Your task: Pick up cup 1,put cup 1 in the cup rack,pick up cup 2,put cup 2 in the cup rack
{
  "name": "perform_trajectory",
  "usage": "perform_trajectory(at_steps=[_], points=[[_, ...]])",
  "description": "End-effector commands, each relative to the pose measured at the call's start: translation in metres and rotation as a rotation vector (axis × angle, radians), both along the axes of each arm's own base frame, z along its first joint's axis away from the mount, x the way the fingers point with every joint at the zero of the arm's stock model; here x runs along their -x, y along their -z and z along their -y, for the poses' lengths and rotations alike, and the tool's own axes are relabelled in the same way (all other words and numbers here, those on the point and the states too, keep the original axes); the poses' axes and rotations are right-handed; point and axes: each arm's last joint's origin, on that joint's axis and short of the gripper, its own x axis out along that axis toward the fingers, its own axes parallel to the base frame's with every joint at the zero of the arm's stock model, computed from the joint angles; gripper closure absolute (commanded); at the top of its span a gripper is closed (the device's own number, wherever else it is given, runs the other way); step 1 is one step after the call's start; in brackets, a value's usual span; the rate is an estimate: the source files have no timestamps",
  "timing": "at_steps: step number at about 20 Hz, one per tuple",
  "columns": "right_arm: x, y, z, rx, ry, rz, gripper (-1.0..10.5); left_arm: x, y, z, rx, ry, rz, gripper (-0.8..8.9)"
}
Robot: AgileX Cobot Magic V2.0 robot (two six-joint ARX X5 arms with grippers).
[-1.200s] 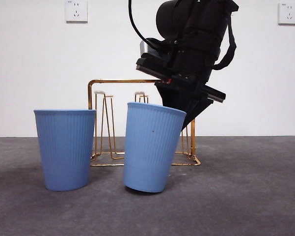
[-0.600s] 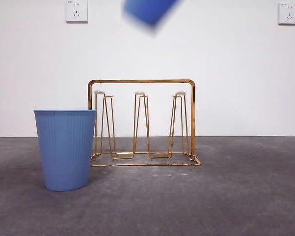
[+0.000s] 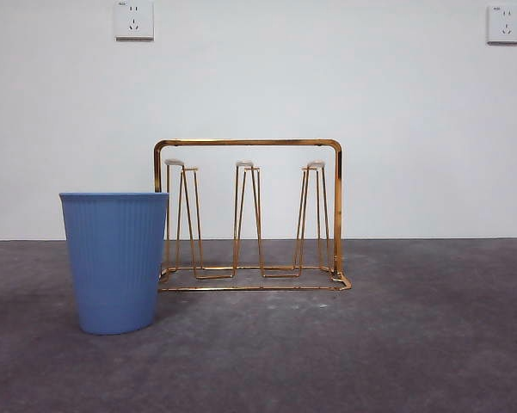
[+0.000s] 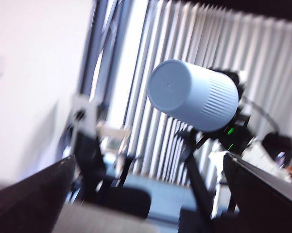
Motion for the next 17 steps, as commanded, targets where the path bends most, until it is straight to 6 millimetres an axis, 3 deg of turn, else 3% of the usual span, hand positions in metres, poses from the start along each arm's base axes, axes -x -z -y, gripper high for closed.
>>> perform_trajectory(at_steps=[1,10,17], points=[[-0.003,-0.005,-0.004,-0.053,-0.055,0.024,9.6,-0.001,-0.008,0.013,0.094,0.065,0.022,0.86],[-0.016,-0.018,-0.016,-0.163,-0.174,0.138,9.6,-0.017,-0.007,0.063,0.273,0.203,0.081,0.86],[-0.026,-0.02,-0.024,-0.2,-0.184,0.181,9.6,-0.025,-0.004,0.084,0.426,0.246,0.122,0.86]])
